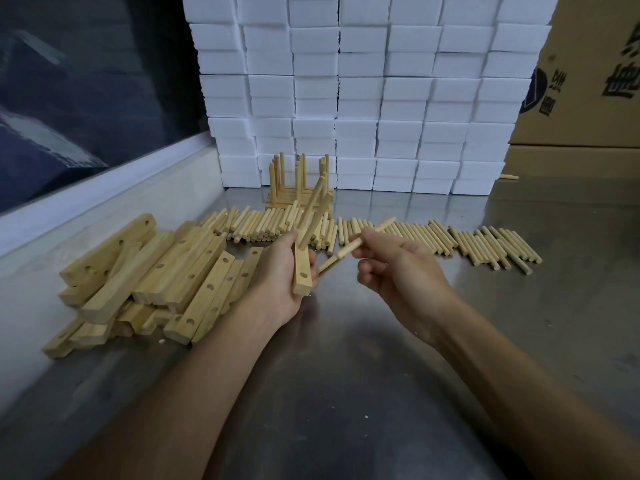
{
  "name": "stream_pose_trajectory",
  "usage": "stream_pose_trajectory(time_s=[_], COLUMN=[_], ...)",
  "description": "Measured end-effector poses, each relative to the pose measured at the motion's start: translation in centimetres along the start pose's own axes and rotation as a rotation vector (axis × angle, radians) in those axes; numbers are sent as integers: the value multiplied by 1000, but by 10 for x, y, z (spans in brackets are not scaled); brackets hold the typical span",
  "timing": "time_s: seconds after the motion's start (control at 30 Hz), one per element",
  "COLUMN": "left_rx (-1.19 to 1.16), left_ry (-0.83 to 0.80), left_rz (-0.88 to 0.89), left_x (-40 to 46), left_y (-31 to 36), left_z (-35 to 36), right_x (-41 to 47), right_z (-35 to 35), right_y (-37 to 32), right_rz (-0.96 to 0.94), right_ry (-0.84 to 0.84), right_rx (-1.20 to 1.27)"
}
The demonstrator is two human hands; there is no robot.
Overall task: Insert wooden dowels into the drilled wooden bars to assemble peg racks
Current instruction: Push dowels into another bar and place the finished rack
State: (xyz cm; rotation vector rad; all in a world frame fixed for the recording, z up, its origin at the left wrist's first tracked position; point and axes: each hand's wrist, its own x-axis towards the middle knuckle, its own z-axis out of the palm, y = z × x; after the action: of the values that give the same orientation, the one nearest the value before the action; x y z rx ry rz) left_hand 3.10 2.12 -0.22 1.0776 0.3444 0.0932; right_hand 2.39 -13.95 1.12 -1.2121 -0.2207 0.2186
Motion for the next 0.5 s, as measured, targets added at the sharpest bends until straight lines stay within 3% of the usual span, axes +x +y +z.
stream_pose_trajectory(time_s=[0.5], left_rx=[0], left_ry=[-32], left_rz=[-12], left_x=[-5], left_y=[-3], left_z=[5], right_x=[-14], right_z=[23], right_y=[15], right_rz=[-378], right_ry=[12], right_rx=[-315])
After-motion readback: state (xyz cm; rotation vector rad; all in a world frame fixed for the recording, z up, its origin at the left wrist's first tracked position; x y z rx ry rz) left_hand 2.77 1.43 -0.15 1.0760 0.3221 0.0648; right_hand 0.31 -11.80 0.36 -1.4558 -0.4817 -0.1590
